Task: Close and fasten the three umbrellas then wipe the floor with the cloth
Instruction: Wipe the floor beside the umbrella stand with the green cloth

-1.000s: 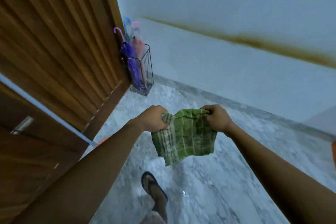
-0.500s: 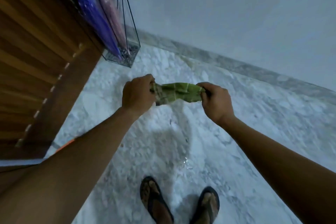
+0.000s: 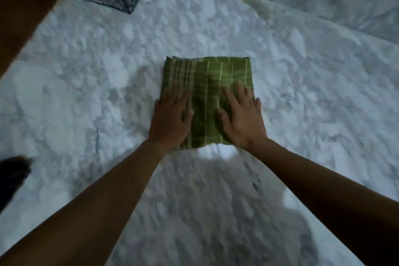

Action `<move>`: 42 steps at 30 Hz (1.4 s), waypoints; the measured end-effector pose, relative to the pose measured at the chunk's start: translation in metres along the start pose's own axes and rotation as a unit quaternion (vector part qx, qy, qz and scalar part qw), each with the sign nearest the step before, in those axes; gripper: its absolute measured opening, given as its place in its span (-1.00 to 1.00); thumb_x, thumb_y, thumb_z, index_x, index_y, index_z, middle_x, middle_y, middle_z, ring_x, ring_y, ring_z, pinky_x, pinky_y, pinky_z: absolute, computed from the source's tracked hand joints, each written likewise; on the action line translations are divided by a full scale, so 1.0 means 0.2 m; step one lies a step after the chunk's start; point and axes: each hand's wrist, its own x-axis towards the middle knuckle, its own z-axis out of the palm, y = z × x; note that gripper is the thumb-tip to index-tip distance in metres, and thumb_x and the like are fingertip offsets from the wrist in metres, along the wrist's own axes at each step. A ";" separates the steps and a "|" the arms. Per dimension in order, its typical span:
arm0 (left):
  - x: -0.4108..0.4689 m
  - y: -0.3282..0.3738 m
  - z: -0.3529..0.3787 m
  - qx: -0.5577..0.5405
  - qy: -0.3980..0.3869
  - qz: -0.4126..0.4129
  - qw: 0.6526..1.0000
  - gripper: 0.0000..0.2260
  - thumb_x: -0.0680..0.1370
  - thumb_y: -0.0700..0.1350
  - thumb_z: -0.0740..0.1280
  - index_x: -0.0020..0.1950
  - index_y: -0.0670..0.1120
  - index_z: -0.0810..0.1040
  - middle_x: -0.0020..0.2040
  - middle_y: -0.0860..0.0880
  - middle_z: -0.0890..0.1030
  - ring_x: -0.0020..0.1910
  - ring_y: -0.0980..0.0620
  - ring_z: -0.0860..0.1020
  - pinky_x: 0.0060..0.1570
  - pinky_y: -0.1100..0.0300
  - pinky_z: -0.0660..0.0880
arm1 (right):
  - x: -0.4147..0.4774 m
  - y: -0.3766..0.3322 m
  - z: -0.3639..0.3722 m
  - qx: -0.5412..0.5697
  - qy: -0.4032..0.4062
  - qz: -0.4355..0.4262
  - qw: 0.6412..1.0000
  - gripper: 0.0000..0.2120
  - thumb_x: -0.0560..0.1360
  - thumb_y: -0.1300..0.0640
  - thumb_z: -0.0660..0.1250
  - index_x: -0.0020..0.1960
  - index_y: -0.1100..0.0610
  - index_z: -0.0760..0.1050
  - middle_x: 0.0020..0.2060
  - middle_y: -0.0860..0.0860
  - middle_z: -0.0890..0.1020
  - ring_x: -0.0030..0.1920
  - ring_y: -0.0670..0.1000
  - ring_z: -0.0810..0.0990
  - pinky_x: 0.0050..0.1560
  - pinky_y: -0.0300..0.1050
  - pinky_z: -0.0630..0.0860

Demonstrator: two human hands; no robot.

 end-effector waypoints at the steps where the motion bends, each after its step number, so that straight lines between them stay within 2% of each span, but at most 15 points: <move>1: 0.07 -0.03 0.05 0.008 0.007 0.002 1.000 -0.49 0.67 0.13 0.02 0.62 0.09 0.14 0.66 -0.06 0.04 0.64 -0.11 -0.02 0.56 -0.23 -0.03 | 0.09 -0.01 0.05 -0.008 0.001 -0.005 1.000 -0.42 0.65 -0.24 -0.06 0.62 -0.13 -0.06 0.63 0.10 -0.07 0.62 0.18 -0.12 0.55 0.29 -0.11; 4: 0.23 -0.09 0.15 0.068 0.067 0.001 0.995 -0.48 0.66 0.15 -0.06 0.64 0.14 0.08 0.66 0.00 0.04 0.64 -0.08 -0.02 0.57 -0.19 -0.04 | 0.31 -0.05 0.21 -0.042 0.027 -0.017 0.999 -0.40 0.60 -0.38 -0.19 0.60 -0.25 -0.13 0.63 0.05 -0.12 0.62 0.13 -0.21 0.55 0.30 -0.19; 6: 0.35 -0.15 0.14 0.102 0.109 0.003 0.989 -0.48 0.65 0.14 -0.03 0.63 0.14 0.13 0.65 0.00 0.12 0.63 -0.10 0.06 0.57 -0.19 0.00 | 0.42 -0.07 0.26 -0.069 0.083 -0.009 0.994 -0.40 0.59 -0.39 -0.19 0.59 -0.27 -0.08 0.64 0.02 -0.09 0.62 0.11 -0.19 0.55 0.30 -0.17; 8: 0.48 -0.22 0.10 0.121 0.122 0.015 0.985 -0.48 0.64 0.16 -0.03 0.61 0.14 0.17 0.64 -0.01 0.16 0.62 -0.10 0.11 0.56 -0.18 0.03 | 0.53 -0.10 0.26 -0.075 0.108 0.004 0.991 -0.39 0.58 -0.39 -0.17 0.59 -0.26 -0.06 0.64 0.02 -0.05 0.62 0.11 -0.16 0.55 0.30 -0.15; 11: 0.64 -0.28 0.03 0.142 0.130 0.022 0.981 -0.45 0.62 0.19 -0.07 0.60 0.13 0.21 0.63 -0.02 0.19 0.60 -0.11 0.15 0.53 -0.19 0.07 | 0.70 -0.14 0.22 -0.072 0.112 0.002 0.991 -0.37 0.56 -0.40 -0.17 0.59 -0.26 -0.07 0.64 0.02 -0.06 0.62 0.11 -0.16 0.55 0.30 -0.18; 15: 0.86 -0.37 -0.07 0.130 0.132 -0.005 0.983 -0.42 0.60 0.21 -0.12 0.61 0.13 0.18 0.64 -0.04 0.17 0.61 -0.13 0.12 0.53 -0.23 0.03 | 0.99 -0.20 0.17 -0.063 0.111 -0.031 0.991 -0.36 0.56 -0.40 -0.16 0.60 -0.25 -0.05 0.63 0.04 -0.03 0.62 0.12 -0.14 0.54 0.32 -0.17; 19: 1.07 -0.43 -0.13 0.154 0.162 -0.028 0.974 -0.47 0.65 0.16 -0.04 0.62 0.11 0.18 0.63 -0.08 0.19 0.60 -0.16 0.15 0.52 -0.26 0.01 | 1.24 -0.25 0.15 -0.058 0.096 -0.038 0.993 -0.37 0.57 -0.38 -0.15 0.60 -0.25 -0.07 0.64 0.01 -0.06 0.62 0.10 -0.19 0.53 0.29 -0.27; 22: 1.10 -0.42 -0.12 0.149 0.144 -0.056 0.977 -0.51 0.69 0.11 0.02 0.64 0.11 0.11 0.65 -0.08 0.11 0.62 -0.15 0.07 0.55 -0.22 -0.07 | 1.27 -0.25 0.14 -0.057 0.092 -0.055 0.993 -0.37 0.58 -0.36 -0.14 0.60 -0.23 -0.06 0.63 0.02 -0.07 0.62 0.11 -0.19 0.53 0.28 -0.28; 24: 1.06 -0.37 -0.09 0.159 0.146 -0.048 0.975 -0.51 0.69 0.10 -0.01 0.64 0.07 0.12 0.64 -0.12 0.13 0.61 -0.21 0.10 0.53 -0.26 -0.03 | 1.21 -0.20 0.13 -0.055 0.089 -0.061 0.993 -0.38 0.59 -0.35 -0.14 0.60 -0.23 -0.08 0.63 0.02 -0.09 0.62 0.10 -0.21 0.54 0.27 -0.28; 27: 0.94 -0.18 0.01 0.162 0.169 -0.023 0.972 -0.47 0.63 0.09 0.01 0.60 0.00 0.26 0.58 -0.20 0.27 0.54 -0.30 0.24 0.45 -0.33 0.12 | 1.05 -0.04 0.10 -0.045 0.098 -0.050 0.993 -0.39 0.58 -0.36 -0.10 0.60 -0.25 -0.06 0.64 0.00 -0.07 0.62 0.07 -0.18 0.55 0.25 -0.25; 30: 0.82 0.12 0.15 0.128 0.147 -0.002 0.981 -0.44 0.58 0.11 0.03 0.58 -0.01 0.31 0.57 -0.18 0.30 0.54 -0.25 0.24 0.46 -0.33 0.13 | 0.83 0.24 0.03 -0.045 0.099 -0.025 0.994 -0.38 0.57 -0.40 -0.12 0.59 -0.28 -0.05 0.64 -0.02 -0.04 0.62 0.06 -0.14 0.56 0.24 -0.22; 33: 0.74 0.47 0.34 0.106 0.140 0.060 0.983 -0.45 0.56 0.07 0.07 0.53 -0.03 0.39 0.55 -0.17 0.35 0.53 -0.22 0.31 0.46 -0.32 0.15 | 0.58 0.61 -0.06 -0.072 0.107 0.015 0.992 -0.37 0.55 -0.44 -0.16 0.58 -0.31 -0.09 0.64 -0.05 -0.05 0.63 0.05 -0.12 0.57 0.22 -0.17; 37: 0.61 1.07 0.66 0.052 0.097 0.125 0.986 -0.45 0.57 0.06 0.06 0.58 0.03 0.32 0.61 -0.11 0.24 0.61 -0.18 0.15 0.54 -0.25 -0.01 | 0.16 1.16 -0.16 -0.084 0.133 0.106 0.982 -0.39 0.56 -0.44 -0.17 0.57 -0.34 -0.12 0.63 -0.08 -0.04 0.63 0.02 -0.10 0.58 0.20 -0.09; 40: 0.52 1.52 0.90 0.070 0.036 0.182 0.980 -0.45 0.64 0.08 -0.04 0.65 0.07 0.05 0.67 -0.06 -0.04 0.64 -0.13 -0.11 0.55 -0.23 -0.22 | -0.18 1.55 -0.22 -0.073 0.148 0.184 0.969 -0.41 0.56 -0.44 -0.18 0.56 -0.37 -0.14 0.63 -0.09 -0.06 0.62 -0.01 -0.11 0.58 0.17 -0.08; 42: 0.44 1.77 1.05 0.081 0.000 0.219 0.972 -0.46 0.67 0.08 -0.04 0.66 0.07 -0.02 0.67 -0.04 -0.11 0.64 -0.12 -0.18 0.54 -0.23 -0.27 | -0.40 1.76 -0.24 -0.067 0.160 0.236 0.956 -0.41 0.56 -0.43 -0.18 0.56 -0.37 -0.14 0.63 -0.10 -0.07 0.62 -0.01 -0.12 0.58 0.17 -0.08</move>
